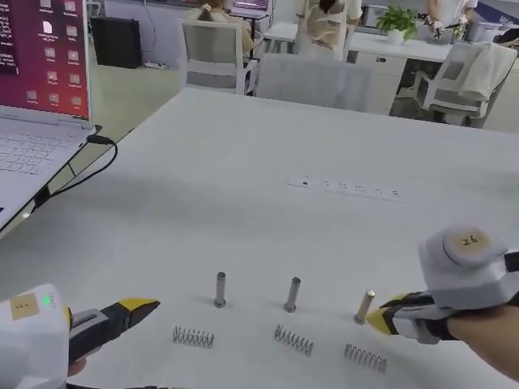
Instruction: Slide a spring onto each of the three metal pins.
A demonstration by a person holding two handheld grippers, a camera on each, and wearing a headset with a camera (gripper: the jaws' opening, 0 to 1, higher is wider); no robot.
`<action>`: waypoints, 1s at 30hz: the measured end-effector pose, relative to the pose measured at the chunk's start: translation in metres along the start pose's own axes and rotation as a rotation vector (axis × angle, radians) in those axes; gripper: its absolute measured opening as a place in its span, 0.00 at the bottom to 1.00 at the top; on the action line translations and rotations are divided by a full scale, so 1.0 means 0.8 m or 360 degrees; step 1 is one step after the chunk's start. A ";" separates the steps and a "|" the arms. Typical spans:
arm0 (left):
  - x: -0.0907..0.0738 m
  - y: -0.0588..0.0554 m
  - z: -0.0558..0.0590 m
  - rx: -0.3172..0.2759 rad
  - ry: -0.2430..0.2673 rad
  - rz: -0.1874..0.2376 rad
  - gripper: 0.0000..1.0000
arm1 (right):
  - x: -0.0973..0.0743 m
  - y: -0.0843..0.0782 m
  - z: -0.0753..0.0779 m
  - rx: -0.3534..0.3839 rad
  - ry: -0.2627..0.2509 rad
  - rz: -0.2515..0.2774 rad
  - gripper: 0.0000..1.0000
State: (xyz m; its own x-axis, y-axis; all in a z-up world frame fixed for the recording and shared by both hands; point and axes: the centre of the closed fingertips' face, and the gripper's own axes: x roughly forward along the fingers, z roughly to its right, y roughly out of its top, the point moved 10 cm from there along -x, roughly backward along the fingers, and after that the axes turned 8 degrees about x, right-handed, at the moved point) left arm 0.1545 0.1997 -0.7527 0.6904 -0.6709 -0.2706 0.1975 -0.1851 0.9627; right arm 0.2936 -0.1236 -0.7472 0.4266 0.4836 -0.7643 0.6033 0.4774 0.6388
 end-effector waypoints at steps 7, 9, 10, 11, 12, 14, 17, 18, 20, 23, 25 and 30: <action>0.000 0.000 0.001 0.0005 -0.0007 -0.0006 0.83 | -0.005 -0.008 -0.011 -0.0039 0.0043 -0.0032 0.13; 0.000 0.000 0.001 0.0007 -0.0011 -0.0009 0.83 | -0.005 -0.009 -0.015 -0.0058 0.0072 -0.0042 0.12; 0.000 0.000 0.001 0.0007 -0.0013 -0.0010 0.83 | -0.004 -0.009 -0.018 -0.0067 0.0082 -0.0048 0.12; 0.000 0.000 0.001 0.0008 -0.0014 -0.0011 0.83 | -0.004 -0.009 -0.021 -0.0079 0.0089 -0.0052 0.12; 0.000 0.001 0.002 0.0010 -0.0015 -0.0010 0.83 | -0.003 -0.009 -0.024 -0.0094 0.0113 -0.0059 0.12; 0.000 0.001 0.002 0.0010 -0.0014 -0.0009 0.83 | -0.002 -0.008 -0.028 -0.0109 0.0131 -0.0059 0.13; -0.001 0.002 0.002 0.0010 -0.0012 -0.0006 0.83 | 0.000 -0.008 -0.034 -0.0146 0.0166 -0.0086 0.13; -0.001 0.002 0.002 0.0009 -0.0012 -0.0006 0.83 | 0.002 -0.008 -0.037 -0.0168 0.0178 -0.0094 0.13; -0.001 0.001 0.002 0.0011 -0.0013 -0.0008 0.82 | 0.005 -0.009 -0.041 -0.0201 0.0201 -0.0128 0.12; -0.001 0.002 0.003 0.0010 -0.0015 -0.0006 0.82 | 0.010 -0.010 -0.046 -0.0255 0.0217 -0.0164 0.12; -0.002 0.002 0.003 0.0009 -0.0012 -0.0007 0.82 | 0.013 -0.010 -0.046 -0.0290 0.0203 -0.0181 0.12; -0.002 0.002 0.003 0.0006 -0.0009 -0.0008 0.82 | 0.019 -0.008 -0.045 -0.0342 0.0201 -0.0233 0.11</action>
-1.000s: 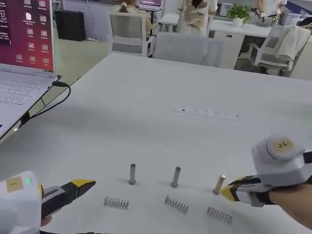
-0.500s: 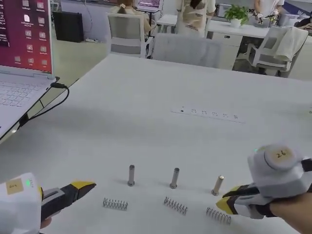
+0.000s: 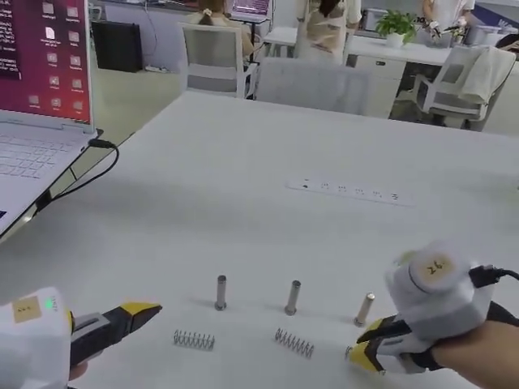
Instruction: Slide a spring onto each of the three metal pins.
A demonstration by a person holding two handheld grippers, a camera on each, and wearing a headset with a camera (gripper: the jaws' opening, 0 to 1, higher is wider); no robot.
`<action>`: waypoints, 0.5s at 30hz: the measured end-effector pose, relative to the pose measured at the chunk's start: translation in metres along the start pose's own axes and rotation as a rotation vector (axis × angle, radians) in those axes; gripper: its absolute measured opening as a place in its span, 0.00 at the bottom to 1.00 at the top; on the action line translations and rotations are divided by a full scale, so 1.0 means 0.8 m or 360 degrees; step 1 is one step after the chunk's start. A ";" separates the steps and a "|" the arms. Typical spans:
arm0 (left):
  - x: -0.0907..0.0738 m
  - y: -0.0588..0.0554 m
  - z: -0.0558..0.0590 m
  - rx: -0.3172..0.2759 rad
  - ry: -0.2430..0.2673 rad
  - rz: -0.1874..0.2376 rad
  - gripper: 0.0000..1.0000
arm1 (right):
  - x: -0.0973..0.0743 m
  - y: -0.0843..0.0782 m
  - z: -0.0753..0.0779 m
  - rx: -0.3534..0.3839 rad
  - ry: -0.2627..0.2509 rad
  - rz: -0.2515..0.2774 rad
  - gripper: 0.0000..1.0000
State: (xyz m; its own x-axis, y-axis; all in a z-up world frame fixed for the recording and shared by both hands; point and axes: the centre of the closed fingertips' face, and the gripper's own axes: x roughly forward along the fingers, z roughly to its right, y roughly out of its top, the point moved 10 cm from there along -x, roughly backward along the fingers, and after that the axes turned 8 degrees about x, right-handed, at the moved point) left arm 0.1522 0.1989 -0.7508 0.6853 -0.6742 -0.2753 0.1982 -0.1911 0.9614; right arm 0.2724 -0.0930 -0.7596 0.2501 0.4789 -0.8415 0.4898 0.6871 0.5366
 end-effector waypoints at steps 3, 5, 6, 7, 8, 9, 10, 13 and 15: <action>0.000 0.000 0.000 -0.0004 0.0001 0.0000 0.82 | 0.004 0.003 0.002 -0.0039 0.0003 -0.0036 0.11; 0.000 0.000 0.000 -0.0004 0.0004 0.0001 0.81 | 0.007 0.004 0.002 -0.0076 0.0019 -0.0089 0.11; 0.000 0.000 -0.001 -0.0004 0.0006 0.0000 0.81 | 0.008 0.005 0.002 -0.0092 0.0017 -0.0099 0.11; 0.000 0.000 -0.001 -0.0007 0.0007 0.0002 0.81 | 0.009 0.006 0.002 -0.0114 0.0014 -0.0114 0.11; 0.000 0.000 -0.001 -0.0009 0.0009 0.0004 0.81 | 0.010 0.007 0.002 -0.0132 0.0015 -0.0131 0.11; 0.000 0.000 -0.001 -0.0010 0.0012 0.0004 0.81 | 0.011 0.008 0.002 -0.0146 0.0020 -0.0150 0.11; 0.000 -0.001 -0.001 -0.0010 0.0013 0.0003 0.81 | 0.012 0.008 0.002 -0.0158 0.0030 -0.0160 0.11; 0.000 -0.001 -0.001 -0.0013 0.0016 0.0003 0.81 | 0.015 0.011 0.000 -0.0191 0.0037 -0.0189 0.11; -0.001 -0.001 -0.001 -0.0014 0.0019 0.0006 0.81 | 0.017 0.013 0.000 -0.0228 0.0018 -0.0214 0.11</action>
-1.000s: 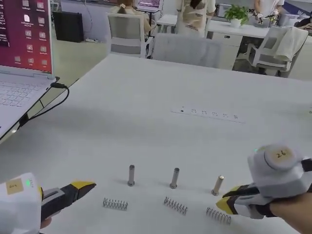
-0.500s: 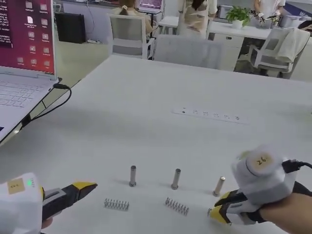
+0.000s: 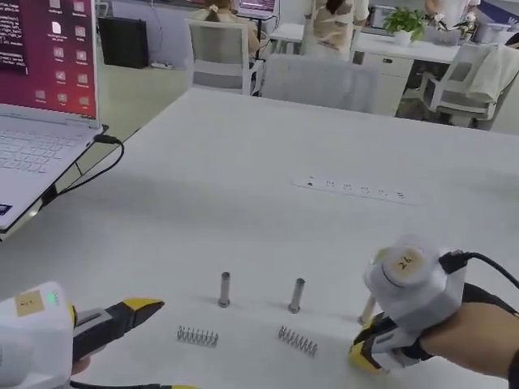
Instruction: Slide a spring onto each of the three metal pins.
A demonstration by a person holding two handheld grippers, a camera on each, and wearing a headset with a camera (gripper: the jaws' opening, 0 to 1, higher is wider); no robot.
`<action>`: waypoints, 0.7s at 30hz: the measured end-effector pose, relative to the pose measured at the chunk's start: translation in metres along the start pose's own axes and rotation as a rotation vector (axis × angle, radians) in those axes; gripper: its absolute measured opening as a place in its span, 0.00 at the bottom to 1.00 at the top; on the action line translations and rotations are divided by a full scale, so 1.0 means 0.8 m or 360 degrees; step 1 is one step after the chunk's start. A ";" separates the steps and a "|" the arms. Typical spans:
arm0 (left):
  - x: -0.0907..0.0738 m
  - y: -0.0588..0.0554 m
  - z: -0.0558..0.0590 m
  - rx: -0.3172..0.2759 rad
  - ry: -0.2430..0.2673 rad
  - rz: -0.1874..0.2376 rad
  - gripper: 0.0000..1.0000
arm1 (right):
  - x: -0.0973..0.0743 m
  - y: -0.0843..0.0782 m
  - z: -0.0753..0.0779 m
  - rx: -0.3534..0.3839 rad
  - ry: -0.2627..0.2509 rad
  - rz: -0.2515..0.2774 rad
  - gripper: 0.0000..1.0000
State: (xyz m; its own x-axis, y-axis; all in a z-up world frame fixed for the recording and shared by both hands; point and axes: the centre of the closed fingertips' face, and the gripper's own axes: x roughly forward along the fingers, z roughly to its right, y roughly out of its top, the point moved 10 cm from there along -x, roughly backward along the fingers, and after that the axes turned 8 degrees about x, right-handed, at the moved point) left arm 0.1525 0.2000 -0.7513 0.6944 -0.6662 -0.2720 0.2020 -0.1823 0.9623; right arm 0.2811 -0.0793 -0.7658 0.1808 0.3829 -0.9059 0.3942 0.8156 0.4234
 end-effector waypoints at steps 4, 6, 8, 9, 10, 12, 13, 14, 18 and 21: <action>0.000 0.000 0.000 -0.0001 0.0006 0.0001 0.81 | 0.003 0.000 0.000 -0.0043 0.0010 -0.0054 0.11; -0.001 0.000 0.000 -0.0002 0.0007 0.0002 0.81 | 0.004 0.000 -0.001 -0.0071 0.0014 -0.0082 0.11; -0.001 0.000 0.000 0.0000 0.0006 0.0001 0.81 | 0.004 0.003 -0.001 -0.0082 0.0023 -0.0089 0.11; -0.001 0.000 0.000 0.0000 0.0006 0.0001 0.81 | 0.004 0.003 -0.001 -0.0089 0.0031 -0.0103 0.10; -0.001 0.000 0.000 0.0001 0.0005 -0.0001 0.81 | 0.004 0.004 -0.001 -0.0094 0.0041 -0.0106 0.10; 0.000 0.000 0.000 0.0001 0.0004 -0.0001 0.81 | 0.005 0.006 -0.001 -0.0113 0.0049 -0.0134 0.09; 0.000 0.000 0.000 0.0002 0.0004 -0.0001 0.81 | 0.005 0.007 -0.001 -0.0113 0.0054 -0.0142 0.09; 0.000 0.000 0.000 0.0002 0.0004 0.0000 0.81 | 0.005 0.008 -0.001 -0.0113 0.0057 -0.0153 0.09; -0.001 0.000 -0.001 0.0003 0.0004 0.0002 0.80 | 0.005 0.008 0.000 -0.0094 0.0068 -0.0171 0.09; -0.001 0.000 -0.001 0.0005 0.0003 0.0003 0.80 | 0.005 0.007 -0.001 -0.0084 0.0078 -0.0169 0.08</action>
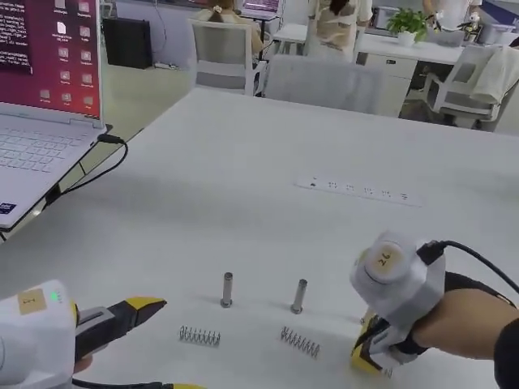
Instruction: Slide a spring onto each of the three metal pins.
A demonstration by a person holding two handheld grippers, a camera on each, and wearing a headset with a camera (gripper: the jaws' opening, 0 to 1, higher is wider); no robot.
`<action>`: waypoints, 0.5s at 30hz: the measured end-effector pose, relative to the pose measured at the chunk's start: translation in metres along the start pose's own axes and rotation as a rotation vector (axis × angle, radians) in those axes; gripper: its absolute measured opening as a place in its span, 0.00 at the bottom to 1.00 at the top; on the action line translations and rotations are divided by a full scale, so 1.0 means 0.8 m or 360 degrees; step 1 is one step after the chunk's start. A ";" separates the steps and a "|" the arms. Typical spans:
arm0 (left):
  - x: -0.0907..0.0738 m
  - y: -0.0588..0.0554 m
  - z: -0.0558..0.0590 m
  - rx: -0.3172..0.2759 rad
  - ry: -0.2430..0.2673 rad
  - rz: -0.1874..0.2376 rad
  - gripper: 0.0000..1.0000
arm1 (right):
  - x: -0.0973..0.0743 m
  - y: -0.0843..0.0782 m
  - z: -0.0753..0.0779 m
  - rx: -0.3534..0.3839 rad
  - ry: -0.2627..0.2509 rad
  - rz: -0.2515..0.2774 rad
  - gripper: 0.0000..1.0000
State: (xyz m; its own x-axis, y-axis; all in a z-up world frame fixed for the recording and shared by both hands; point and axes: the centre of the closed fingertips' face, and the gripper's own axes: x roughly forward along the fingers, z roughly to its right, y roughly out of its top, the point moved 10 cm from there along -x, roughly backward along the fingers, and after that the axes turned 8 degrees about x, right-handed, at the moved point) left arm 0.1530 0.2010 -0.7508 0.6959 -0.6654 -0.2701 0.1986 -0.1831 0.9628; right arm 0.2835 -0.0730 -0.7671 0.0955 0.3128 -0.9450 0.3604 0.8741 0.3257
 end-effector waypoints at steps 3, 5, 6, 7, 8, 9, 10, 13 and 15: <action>0.000 0.000 0.000 0.0003 -0.0005 0.0000 0.80 | -0.004 -0.001 -0.002 0.0009 -0.0022 0.0025 0.08; 0.001 0.001 0.000 0.0008 -0.0008 -0.0001 0.80 | -0.009 0.000 -0.003 0.0036 -0.0011 0.0058 0.08; 0.001 0.002 0.000 0.0009 -0.0013 -0.0002 0.80 | -0.015 0.002 -0.004 0.0051 -0.0025 0.0108 0.08; 0.001 0.002 0.000 0.0011 -0.0013 -0.0001 0.80 | -0.018 0.002 -0.005 0.0061 -0.0027 0.0128 0.08; 0.001 0.003 0.001 0.0013 -0.0016 0.0001 0.80 | -0.022 0.002 -0.006 0.0075 -0.0022 0.0151 0.08; 0.001 0.004 0.001 0.0013 -0.0019 0.0003 0.80 | -0.025 0.003 -0.007 0.0078 -0.0021 0.0167 0.08; 0.002 0.004 0.001 0.0014 -0.0022 0.0002 0.79 | -0.027 0.003 -0.008 0.0085 -0.0026 0.0188 0.08; 0.003 0.006 0.001 0.0025 -0.0038 0.0001 0.79 | -0.037 0.004 -0.011 0.0100 -0.0038 0.0246 0.08; 0.003 0.009 0.001 0.0037 -0.0050 0.0003 0.78 | -0.043 0.007 -0.015 0.0126 -0.0032 0.0304 0.08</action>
State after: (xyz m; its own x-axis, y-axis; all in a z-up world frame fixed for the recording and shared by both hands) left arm 0.1555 0.1970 -0.7445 0.6742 -0.6880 -0.2686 0.1812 -0.1985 0.9632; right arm 0.2714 -0.0745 -0.7322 0.1872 0.4621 -0.8669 0.4055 0.7674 0.4966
